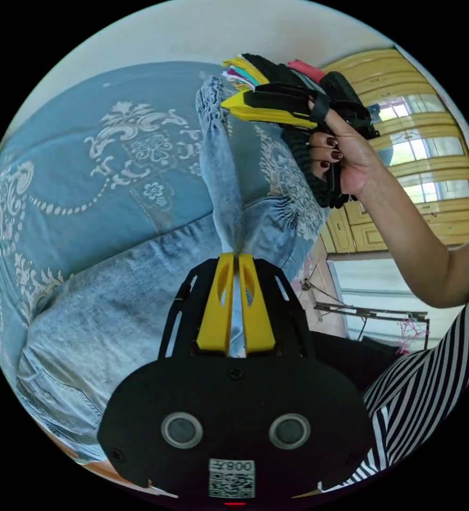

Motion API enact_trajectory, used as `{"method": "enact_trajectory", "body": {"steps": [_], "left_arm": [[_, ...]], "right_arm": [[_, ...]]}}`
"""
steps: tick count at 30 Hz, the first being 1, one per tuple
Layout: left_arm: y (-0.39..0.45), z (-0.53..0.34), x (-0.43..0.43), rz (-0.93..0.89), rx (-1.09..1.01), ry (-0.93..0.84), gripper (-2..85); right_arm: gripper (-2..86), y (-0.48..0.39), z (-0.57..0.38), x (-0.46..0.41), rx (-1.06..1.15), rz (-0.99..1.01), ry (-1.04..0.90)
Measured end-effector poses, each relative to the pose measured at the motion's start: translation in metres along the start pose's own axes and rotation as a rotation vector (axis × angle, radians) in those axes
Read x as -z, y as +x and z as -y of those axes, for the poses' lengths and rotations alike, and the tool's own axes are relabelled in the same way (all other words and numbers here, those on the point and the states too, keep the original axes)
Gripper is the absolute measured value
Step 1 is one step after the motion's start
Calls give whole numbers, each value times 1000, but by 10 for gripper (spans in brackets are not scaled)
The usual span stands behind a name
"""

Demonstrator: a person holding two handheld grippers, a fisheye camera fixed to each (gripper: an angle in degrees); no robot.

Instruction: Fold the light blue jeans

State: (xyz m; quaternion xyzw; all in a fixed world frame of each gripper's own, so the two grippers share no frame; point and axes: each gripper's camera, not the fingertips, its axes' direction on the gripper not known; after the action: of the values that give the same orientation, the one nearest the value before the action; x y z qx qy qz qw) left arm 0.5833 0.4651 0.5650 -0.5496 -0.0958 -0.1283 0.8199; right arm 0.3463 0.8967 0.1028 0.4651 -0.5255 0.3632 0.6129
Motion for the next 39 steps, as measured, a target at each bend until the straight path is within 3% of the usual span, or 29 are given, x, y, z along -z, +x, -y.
{"method": "enact_trajectory", "body": {"steps": [4,11,18,25,30,35,39], "left_arm": [[75,40,-34,45,-177,-73,14],[176,101,-127,132,-386,-266,15],[228,158,-188,193,-436,-408,23],[253,214,-207,112,-399,-475,33],[274,249,-190,56,-433,-439,52],[281,331,-180,30,-443,-316,81],[290,392,-201,43,-506,-322,88]], "right_arm": [[4,26,-68,81,-91,90,92],[5,85,-181,145,-375,122,218],[7,106,-247,171,-518,141,261],[21,96,-277,181,-548,240,298],[48,73,-307,192,-592,220,343],[92,38,-322,193,-578,211,359],[91,10,-327,172,-575,266,354]]}}
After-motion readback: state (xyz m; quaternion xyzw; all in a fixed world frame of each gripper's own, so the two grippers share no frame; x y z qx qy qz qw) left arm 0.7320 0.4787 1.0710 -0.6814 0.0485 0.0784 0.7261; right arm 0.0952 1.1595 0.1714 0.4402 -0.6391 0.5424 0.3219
